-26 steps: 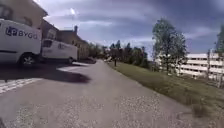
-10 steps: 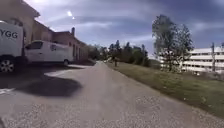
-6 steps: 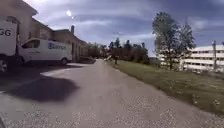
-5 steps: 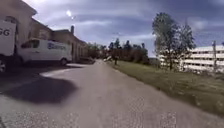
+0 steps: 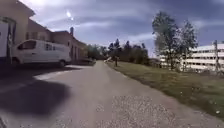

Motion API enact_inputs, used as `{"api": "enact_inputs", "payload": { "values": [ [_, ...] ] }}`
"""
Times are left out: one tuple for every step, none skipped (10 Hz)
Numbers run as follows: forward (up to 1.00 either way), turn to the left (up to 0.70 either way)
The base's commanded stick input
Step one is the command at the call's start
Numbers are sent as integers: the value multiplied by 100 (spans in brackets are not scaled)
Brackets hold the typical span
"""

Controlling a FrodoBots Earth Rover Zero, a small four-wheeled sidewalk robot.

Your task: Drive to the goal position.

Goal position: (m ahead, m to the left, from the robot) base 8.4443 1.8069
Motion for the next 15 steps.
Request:
{"api": "enact_inputs", "payload": {
  "values": [
    [70,6],
    [70,9],
    [70,13],
    [70,15],
    [70,12],
    [70,7],
    [70,6],
    [70,6],
    [70,6],
    [70,6],
    [70,6],
    [70,6],
    [70,6],
    [70,6],
    [70,6]
  ]
}}
